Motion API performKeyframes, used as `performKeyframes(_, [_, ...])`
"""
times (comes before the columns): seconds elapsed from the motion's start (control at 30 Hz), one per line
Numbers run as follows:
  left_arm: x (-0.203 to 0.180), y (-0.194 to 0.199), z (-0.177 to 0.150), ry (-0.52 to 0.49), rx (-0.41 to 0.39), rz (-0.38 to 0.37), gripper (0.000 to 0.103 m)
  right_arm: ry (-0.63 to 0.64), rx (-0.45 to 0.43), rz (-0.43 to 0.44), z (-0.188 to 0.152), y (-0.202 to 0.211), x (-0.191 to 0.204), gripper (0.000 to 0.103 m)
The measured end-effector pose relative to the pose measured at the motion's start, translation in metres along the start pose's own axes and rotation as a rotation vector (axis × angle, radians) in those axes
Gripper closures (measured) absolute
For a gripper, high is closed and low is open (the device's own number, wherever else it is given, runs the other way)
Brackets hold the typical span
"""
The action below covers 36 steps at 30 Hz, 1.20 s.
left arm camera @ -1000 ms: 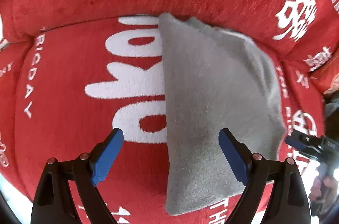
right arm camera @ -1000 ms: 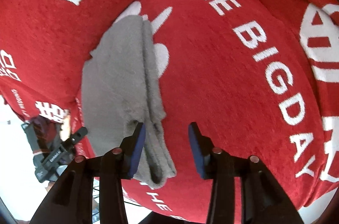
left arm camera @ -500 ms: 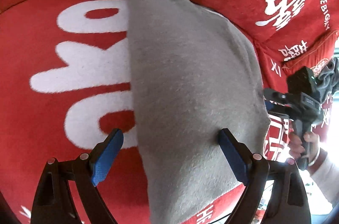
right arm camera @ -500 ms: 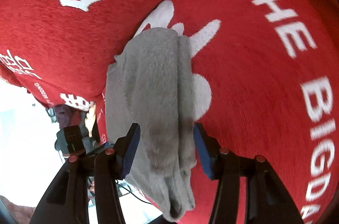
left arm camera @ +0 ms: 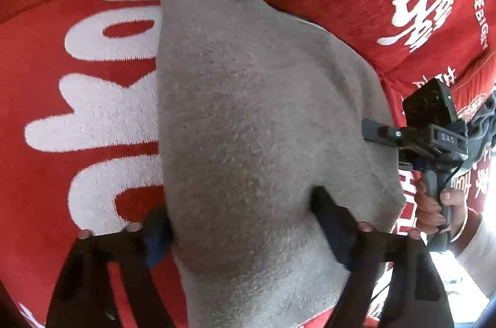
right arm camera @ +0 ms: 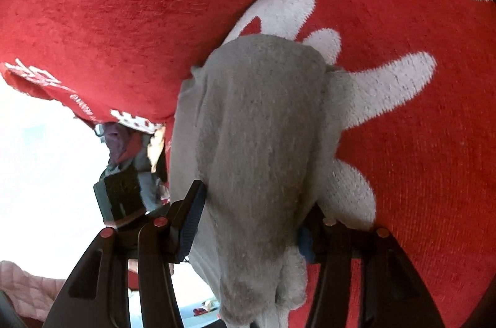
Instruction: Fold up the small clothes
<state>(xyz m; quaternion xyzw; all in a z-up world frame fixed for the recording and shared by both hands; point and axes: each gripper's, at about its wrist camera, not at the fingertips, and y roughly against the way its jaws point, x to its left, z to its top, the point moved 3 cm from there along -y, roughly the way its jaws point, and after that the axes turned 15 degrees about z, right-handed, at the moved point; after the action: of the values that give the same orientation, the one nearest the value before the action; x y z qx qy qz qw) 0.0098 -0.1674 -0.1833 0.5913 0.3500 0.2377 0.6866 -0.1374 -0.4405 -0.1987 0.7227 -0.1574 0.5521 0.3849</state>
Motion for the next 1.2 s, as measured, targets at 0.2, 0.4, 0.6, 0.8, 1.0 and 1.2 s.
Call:
performKeyframes(0.2, [-0.001, 0.021, 0.0, -0.012, -0.038, -0.064, 0.056, -0.007, -0.055, 0.058, -0.011, 0.003, 0.019, 0.074])
performKeyframes(0.4, [-0.002, 0.055, -0.009, -0.017, -0.083, -0.164, 0.056, -0.018, -0.081, 0.123, -0.03, 0.002, 0.051, 0.074])
performKeyframes(0.6, [0.016, 0.095, -0.029, -0.025, -0.119, -0.201, 0.056, -0.022, -0.108, 0.179, -0.062, -0.005, 0.084, 0.074])
performKeyframes(0.8, [0.055, 0.121, -0.061, -0.025, -0.122, -0.167, 0.056, -0.024, -0.087, 0.207, -0.099, -0.034, 0.103, 0.074])
performKeyframes(1.0, [0.097, 0.115, -0.094, 0.004, -0.106, -0.094, 0.056, -0.057, -0.042, 0.204, -0.128, -0.088, 0.091, 0.074])
performKeyframes(1.2, [0.13, 0.08, -0.109, 0.03, -0.079, 0.013, 0.056, -0.066, 0.005, 0.117, -0.131, -0.13, 0.073, 0.074])
